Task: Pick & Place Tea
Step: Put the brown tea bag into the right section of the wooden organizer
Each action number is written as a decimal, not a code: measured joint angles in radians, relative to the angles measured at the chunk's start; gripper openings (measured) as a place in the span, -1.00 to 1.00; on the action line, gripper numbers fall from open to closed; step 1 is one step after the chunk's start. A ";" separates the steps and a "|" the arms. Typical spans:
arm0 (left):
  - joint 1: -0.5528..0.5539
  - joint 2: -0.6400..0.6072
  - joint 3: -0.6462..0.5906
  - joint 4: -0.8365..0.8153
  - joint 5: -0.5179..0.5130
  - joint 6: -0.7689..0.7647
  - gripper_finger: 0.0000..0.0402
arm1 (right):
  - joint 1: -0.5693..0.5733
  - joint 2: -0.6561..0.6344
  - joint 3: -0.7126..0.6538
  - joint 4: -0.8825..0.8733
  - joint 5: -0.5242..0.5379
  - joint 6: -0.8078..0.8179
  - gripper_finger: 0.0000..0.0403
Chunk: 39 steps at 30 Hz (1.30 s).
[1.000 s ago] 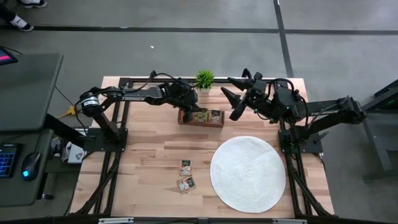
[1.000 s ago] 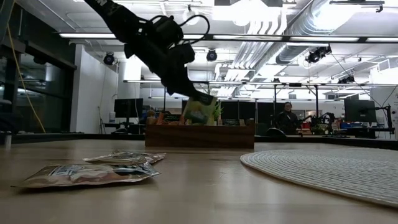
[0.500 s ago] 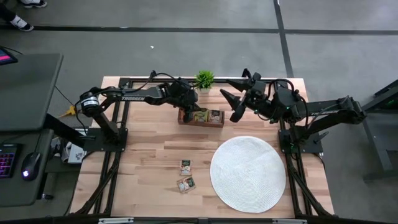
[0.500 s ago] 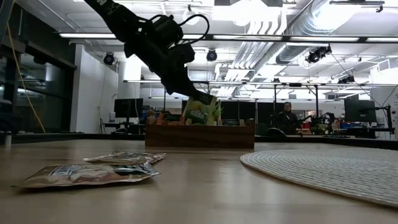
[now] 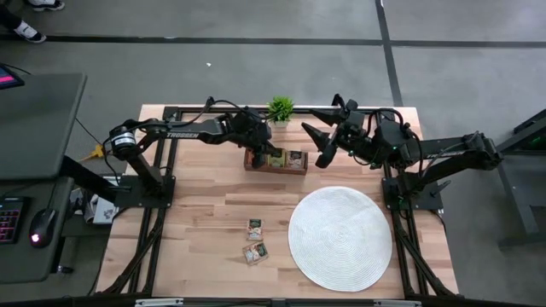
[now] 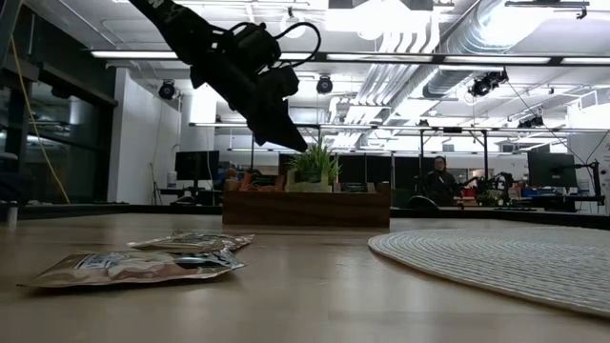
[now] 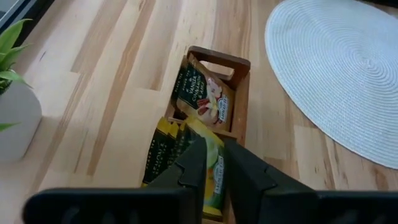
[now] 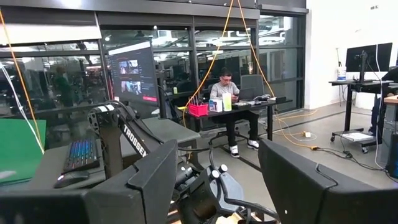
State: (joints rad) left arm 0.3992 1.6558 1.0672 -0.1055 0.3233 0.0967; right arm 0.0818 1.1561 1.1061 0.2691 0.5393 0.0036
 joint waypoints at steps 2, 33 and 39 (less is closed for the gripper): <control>0.000 0.007 0.000 0.007 -0.001 0.000 -0.68 | 0.000 0.000 0.000 0.000 -0.008 0.000 0.09; -0.407 -0.513 -0.358 -0.193 -0.322 -0.307 -0.54 | 0.116 0.260 0.000 -0.449 -0.265 0.313 0.09; -0.673 -0.478 -0.378 -0.145 -0.515 -0.495 -0.54 | 0.116 0.391 0.000 -0.363 -0.368 0.319 0.09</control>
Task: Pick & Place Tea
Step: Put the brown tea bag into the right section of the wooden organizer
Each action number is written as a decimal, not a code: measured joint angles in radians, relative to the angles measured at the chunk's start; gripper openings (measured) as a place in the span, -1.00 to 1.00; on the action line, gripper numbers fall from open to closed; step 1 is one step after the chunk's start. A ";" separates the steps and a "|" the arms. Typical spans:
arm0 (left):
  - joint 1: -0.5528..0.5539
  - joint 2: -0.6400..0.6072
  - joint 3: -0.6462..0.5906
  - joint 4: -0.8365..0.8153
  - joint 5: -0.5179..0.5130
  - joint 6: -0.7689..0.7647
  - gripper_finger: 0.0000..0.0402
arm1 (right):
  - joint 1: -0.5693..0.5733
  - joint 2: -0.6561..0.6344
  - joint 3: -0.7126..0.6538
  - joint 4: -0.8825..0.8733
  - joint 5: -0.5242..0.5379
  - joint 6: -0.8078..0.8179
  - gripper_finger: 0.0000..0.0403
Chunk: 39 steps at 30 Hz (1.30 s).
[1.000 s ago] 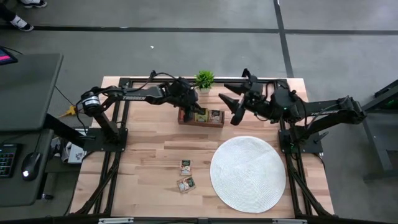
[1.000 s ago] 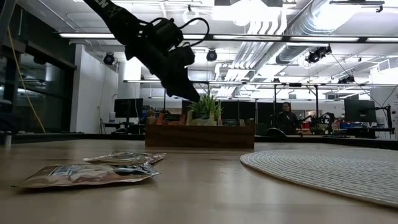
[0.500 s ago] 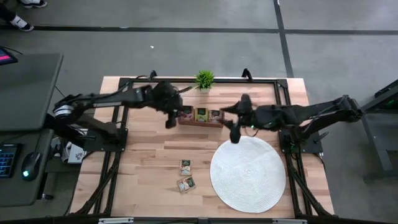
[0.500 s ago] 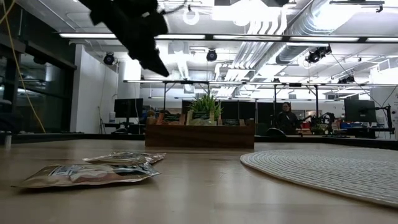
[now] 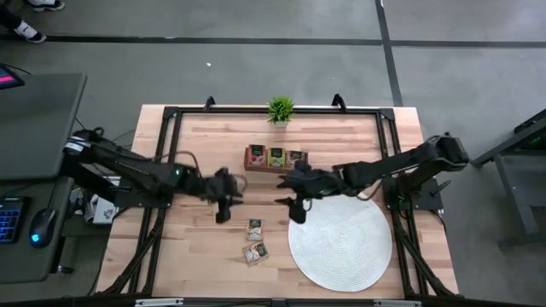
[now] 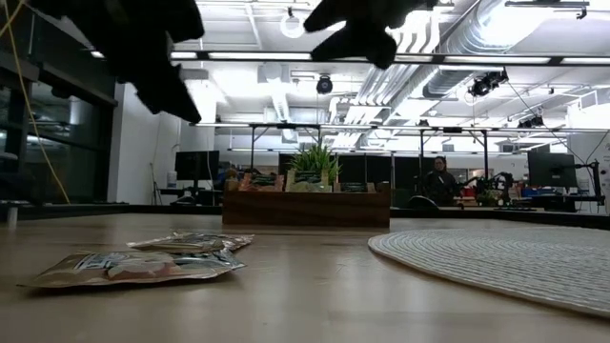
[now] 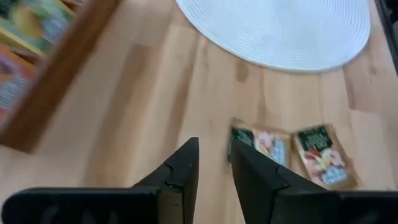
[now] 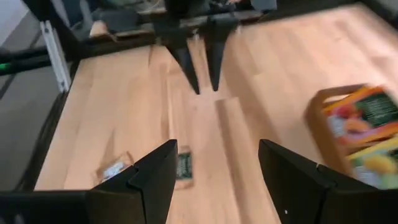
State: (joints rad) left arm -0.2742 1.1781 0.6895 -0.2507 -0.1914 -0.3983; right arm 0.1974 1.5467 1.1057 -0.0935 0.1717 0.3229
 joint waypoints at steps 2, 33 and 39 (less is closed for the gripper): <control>-0.074 0.038 0.000 0.013 -0.059 -0.052 -0.54 | 0.000 0.032 0.000 0.027 -0.024 0.018 0.09; -0.329 0.621 0.064 0.445 -0.179 -0.447 -0.54 | -0.003 0.249 0.000 0.121 -0.075 0.108 0.09; -0.328 0.648 0.064 0.436 -0.163 -0.452 -0.54 | -0.005 0.249 -0.008 0.120 -0.075 0.161 0.09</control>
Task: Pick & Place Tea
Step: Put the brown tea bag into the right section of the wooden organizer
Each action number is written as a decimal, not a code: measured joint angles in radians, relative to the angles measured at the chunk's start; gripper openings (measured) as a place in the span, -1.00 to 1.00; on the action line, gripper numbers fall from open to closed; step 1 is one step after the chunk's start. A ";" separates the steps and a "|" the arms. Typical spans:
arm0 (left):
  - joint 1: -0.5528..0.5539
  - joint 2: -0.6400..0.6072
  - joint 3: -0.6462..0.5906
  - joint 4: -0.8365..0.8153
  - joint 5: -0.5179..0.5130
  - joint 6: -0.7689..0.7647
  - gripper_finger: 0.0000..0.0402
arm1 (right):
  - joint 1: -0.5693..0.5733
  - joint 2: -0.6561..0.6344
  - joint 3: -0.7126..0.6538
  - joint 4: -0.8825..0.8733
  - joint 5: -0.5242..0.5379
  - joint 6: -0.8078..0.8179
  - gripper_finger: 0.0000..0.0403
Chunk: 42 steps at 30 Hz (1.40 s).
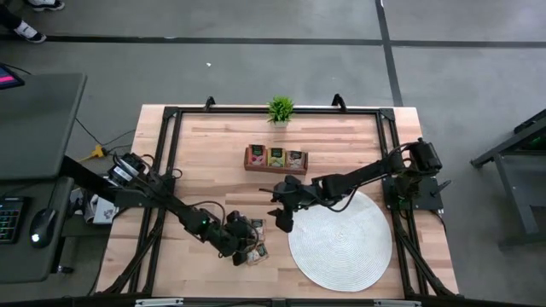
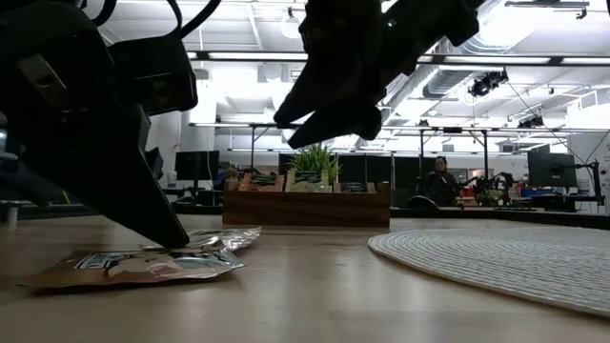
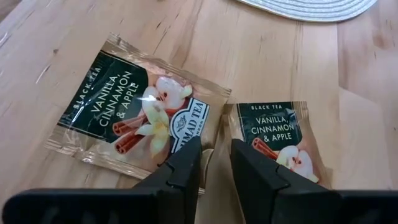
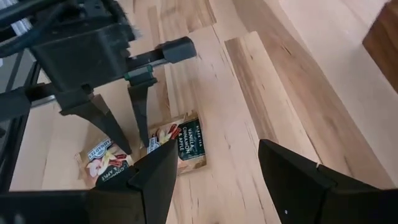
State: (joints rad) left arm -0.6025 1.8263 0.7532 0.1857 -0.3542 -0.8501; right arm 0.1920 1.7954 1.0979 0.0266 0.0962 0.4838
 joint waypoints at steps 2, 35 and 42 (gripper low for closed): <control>0.000 0.001 0.000 -0.011 0.001 0.000 -0.54 | -0.013 0.013 -0.001 -0.002 -0.015 0.029 0.09; 0.000 0.003 -0.005 -0.009 0.003 0.015 -0.54 | -0.063 0.286 0.006 0.272 -0.357 0.566 0.09; 0.000 0.003 -0.005 -0.009 0.002 0.015 -0.54 | -0.040 0.291 0.006 0.293 -0.361 0.579 0.09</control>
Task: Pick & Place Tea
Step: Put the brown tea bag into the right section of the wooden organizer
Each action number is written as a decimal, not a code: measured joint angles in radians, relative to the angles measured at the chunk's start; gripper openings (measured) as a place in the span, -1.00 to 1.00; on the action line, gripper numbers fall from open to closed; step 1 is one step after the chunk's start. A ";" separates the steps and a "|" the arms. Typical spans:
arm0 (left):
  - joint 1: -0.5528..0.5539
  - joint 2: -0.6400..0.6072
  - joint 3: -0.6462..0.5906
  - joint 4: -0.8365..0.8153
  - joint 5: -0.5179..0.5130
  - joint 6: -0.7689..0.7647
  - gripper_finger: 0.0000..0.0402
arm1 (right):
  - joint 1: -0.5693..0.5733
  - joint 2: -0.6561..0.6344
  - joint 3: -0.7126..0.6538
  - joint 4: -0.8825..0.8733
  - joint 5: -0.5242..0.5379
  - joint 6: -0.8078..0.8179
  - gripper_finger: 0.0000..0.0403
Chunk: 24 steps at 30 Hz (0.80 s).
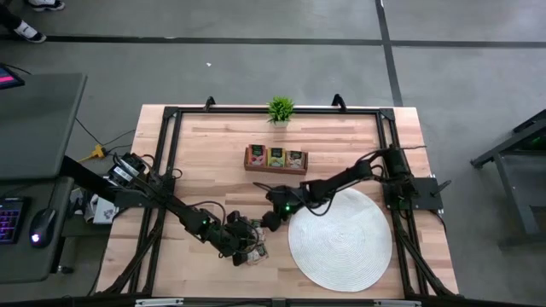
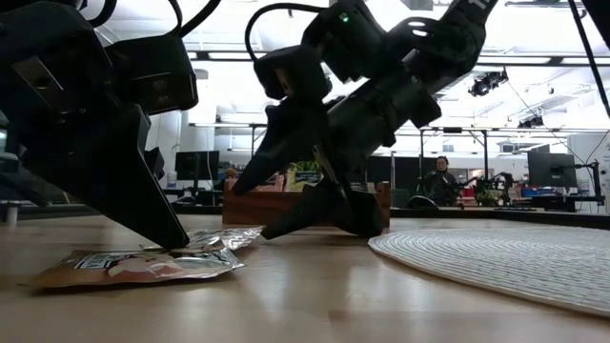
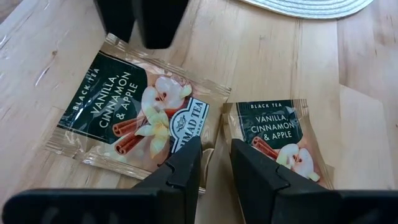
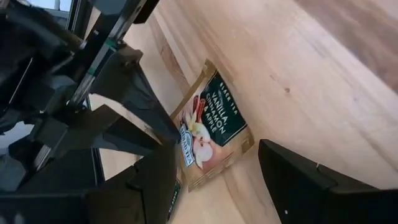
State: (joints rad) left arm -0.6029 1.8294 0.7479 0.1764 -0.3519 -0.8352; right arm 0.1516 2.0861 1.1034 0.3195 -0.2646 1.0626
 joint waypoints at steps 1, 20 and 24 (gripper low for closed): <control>0.000 0.000 0.000 0.000 0.000 0.000 -0.54 | 0.002 0.000 0.000 0.000 -0.002 0.001 0.09; 0.008 0.002 -0.001 0.017 -0.019 0.000 -0.54 | 0.008 0.004 -0.003 0.031 0.029 -0.008 -0.25; 0.021 0.003 -0.001 0.035 -0.013 0.023 -0.54 | 0.008 0.005 -0.003 0.044 0.050 -0.009 -0.33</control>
State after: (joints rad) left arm -0.5819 1.8328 0.7467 0.2116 -0.3650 -0.8118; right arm 0.1596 2.0907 1.1000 0.3633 -0.2150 1.0538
